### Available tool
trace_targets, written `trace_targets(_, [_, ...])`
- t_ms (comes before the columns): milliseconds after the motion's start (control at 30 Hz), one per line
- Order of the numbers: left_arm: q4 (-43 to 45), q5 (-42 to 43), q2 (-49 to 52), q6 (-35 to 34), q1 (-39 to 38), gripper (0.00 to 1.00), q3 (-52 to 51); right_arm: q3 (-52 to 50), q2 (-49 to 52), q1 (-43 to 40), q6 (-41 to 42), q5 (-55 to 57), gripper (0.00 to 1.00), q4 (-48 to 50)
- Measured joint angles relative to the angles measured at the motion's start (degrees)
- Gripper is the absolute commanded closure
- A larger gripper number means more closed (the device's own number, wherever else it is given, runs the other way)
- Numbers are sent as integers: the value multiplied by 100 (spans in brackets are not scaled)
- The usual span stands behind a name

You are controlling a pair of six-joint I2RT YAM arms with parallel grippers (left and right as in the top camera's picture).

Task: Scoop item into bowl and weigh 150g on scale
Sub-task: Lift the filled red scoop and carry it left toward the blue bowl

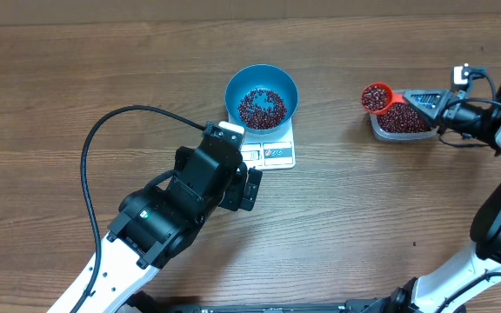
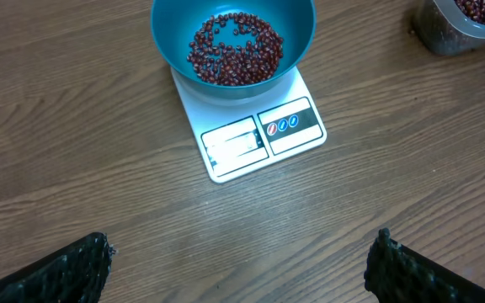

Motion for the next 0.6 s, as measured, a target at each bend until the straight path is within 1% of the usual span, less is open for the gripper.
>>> trace_targets(367, [0,2,0,0,0,1,0,39,0,426,13,-13,96,50])
trace_targets(600, [-2,2,0,0,0,1,0,79,0,737,428,-9,96,638])
